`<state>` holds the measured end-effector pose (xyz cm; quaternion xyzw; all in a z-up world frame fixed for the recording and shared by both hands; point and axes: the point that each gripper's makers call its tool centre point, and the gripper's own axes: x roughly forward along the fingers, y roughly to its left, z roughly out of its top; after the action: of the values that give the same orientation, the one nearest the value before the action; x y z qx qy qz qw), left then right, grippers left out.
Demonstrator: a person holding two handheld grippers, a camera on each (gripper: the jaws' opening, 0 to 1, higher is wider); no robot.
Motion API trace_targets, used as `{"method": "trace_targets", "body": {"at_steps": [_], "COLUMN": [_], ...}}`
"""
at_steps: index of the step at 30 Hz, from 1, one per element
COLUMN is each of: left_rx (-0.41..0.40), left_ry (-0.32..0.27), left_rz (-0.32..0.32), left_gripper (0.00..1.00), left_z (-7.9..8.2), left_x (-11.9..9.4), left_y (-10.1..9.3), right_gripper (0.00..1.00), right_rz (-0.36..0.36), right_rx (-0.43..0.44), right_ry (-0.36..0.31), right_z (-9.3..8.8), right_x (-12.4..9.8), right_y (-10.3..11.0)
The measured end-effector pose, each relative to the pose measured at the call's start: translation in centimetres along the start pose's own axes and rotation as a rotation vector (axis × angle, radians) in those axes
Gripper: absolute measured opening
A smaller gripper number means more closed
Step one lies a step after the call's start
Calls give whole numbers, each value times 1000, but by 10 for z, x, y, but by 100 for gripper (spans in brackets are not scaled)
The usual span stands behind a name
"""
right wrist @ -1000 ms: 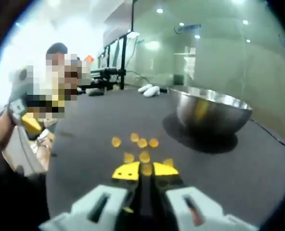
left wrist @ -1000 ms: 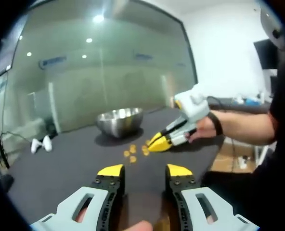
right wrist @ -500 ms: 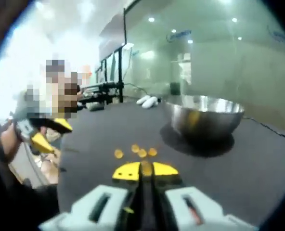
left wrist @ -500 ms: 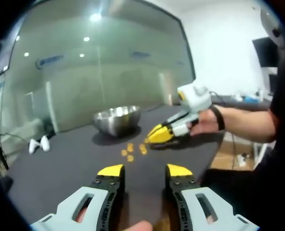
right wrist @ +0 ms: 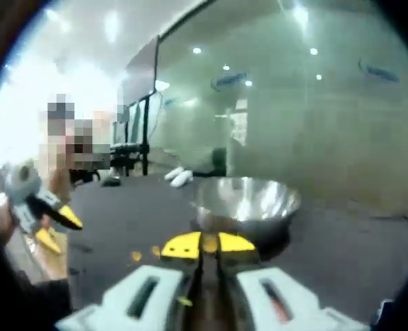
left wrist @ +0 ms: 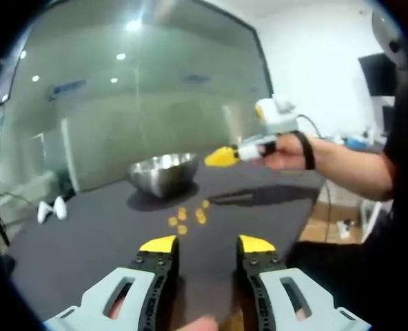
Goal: Pick up the QQ candy scattered on the table and place it into the stainless steel bowl on the table
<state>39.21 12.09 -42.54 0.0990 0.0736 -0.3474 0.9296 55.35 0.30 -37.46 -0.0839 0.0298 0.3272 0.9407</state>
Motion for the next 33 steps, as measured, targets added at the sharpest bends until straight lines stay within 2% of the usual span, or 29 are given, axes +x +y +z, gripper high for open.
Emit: {"method": "trace_targets", "body": {"at_steps": [3,7,9,13,17,19,20,21,23,25,33], "left_rx": [11,11,11,0,-5,-4,-4,-3,5,11,12], "left_ry": [4,28,33,33,36,36,36,35,28,25,27], "left_rz": [-5,-7,-5,10,18,19,19,17,5,1,-8], "left_gripper": [35,36,36,36,36,36,36,36,36,36,36], "left_z": [1,-5,-7,-8,-10,-10,-10,-10,-8,-7,-9], "left_x": [1,1,-2,-8,-10,-11,-11,-12,-13,-13,-12], "left_y": [-4,-5,-4,0,3,3,4,4,3,3,1], "right_gripper": [9,9,9,9,9,10,11,17,24,23,22], "right_rz": [-8,-33,-45,-57,-67,-80,-108,-115,-86,-72,-73], "right_rx": [25,9,11,2,-7,-5,-1,15,79,107,113], "right_ry": [-13,-16,1,-7,12,21,12,-17,-47,-46,-20], "right_z": [12,22,22,27,19,15,16,20,23,23,18], "right_x": [12,34,44,59,77,78,77,77,77,76,73], "right_y": [-10,-23,-28,-33,-42,-44,-49,-51,-48,-47,-44]}}
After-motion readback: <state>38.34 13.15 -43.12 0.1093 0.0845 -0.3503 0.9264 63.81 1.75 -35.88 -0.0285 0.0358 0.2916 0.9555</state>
